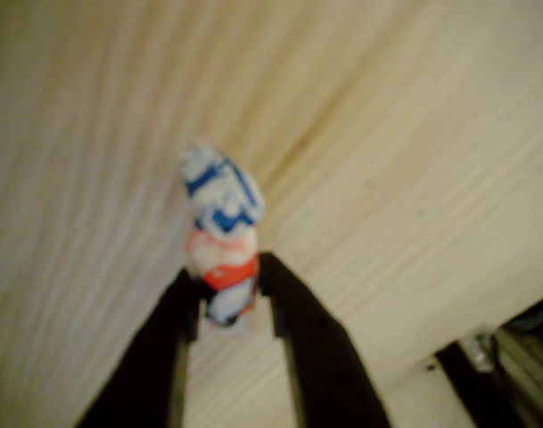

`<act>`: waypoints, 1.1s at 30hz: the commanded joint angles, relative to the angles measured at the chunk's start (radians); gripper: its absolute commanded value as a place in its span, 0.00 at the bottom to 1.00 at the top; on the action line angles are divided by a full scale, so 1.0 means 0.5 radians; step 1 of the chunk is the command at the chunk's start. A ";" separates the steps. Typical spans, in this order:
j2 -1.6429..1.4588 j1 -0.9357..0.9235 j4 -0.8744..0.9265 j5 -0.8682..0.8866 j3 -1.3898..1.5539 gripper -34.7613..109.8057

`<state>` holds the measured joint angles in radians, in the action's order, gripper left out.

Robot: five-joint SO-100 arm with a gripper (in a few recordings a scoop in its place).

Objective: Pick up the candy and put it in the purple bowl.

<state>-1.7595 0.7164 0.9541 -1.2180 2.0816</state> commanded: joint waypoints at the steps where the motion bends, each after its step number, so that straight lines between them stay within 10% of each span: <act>1: -0.153 0.043 0.123 0.273 -0.288 0.26; 33: -0.482 1.071 0.561 2.114 -1.080 0.26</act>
<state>-1.9911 1.1735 1.2533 -0.1948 1.6782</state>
